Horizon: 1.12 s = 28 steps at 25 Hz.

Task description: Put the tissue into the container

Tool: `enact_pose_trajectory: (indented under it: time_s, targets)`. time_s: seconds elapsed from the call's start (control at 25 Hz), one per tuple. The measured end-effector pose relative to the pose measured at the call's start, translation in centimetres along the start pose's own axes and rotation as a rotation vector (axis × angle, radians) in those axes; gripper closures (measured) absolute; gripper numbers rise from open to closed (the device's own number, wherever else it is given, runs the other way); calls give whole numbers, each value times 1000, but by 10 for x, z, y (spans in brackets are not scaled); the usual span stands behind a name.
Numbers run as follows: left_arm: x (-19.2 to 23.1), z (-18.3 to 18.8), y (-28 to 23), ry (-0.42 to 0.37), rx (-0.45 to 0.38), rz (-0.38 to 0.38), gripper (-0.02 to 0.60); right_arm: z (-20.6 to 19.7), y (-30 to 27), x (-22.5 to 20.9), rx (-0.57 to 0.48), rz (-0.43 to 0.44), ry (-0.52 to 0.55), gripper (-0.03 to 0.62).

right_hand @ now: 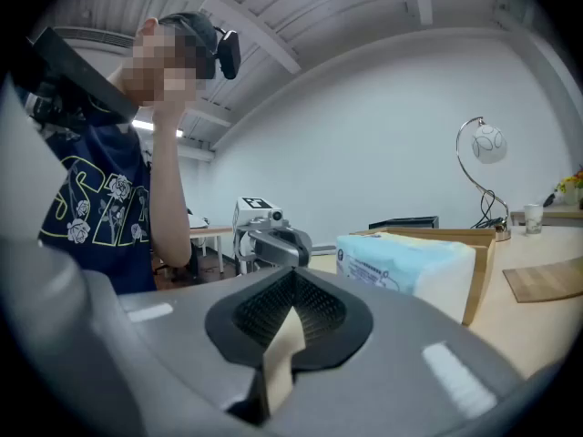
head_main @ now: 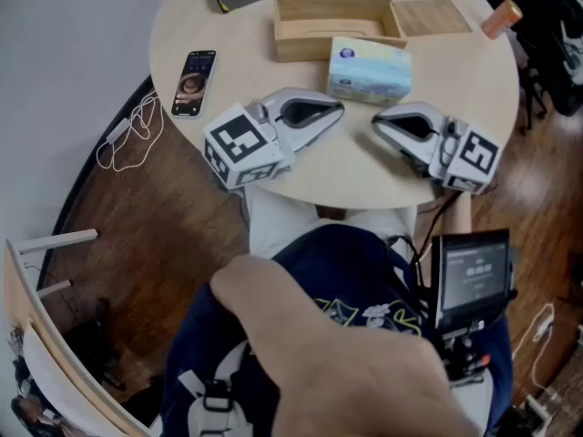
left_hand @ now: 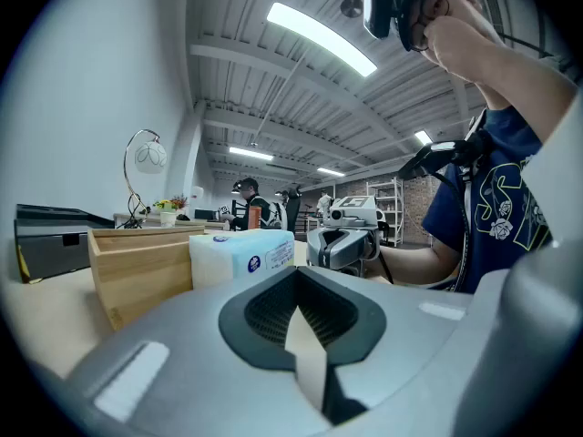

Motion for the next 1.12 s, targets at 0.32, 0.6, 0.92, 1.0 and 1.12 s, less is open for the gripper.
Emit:
enact_pose_trajectory:
  time_s: [0.32,0.6,0.92,1.0,1.12]
  targets:
    - [2,1,-4,-4,-3,-2,580,2,2,-1,-17,-12,-11,593]
    - [3,1,-4,-12,-5,-8,580,2,2,-2,-13,-7,-1,593]
    - [3,1,-3,-10,-4,-4,580,2,0,-2,-20,-4,0,593]
    - [3,2,-5,-8,0,1,580,2,2,-2,-20,-7,4,593]
    - [2,3,-2,-6,3,-3,580,0,2,-1,-22,-37,5,593]
Point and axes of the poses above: the fingertips, and each gripper's own axes: y backward along the fingers, x to its left, z out of its top, the point moved 9 cm from there along y, backward along the fingers, and after that the axes turned 6 degrees about -y, right-handed, at the moved point
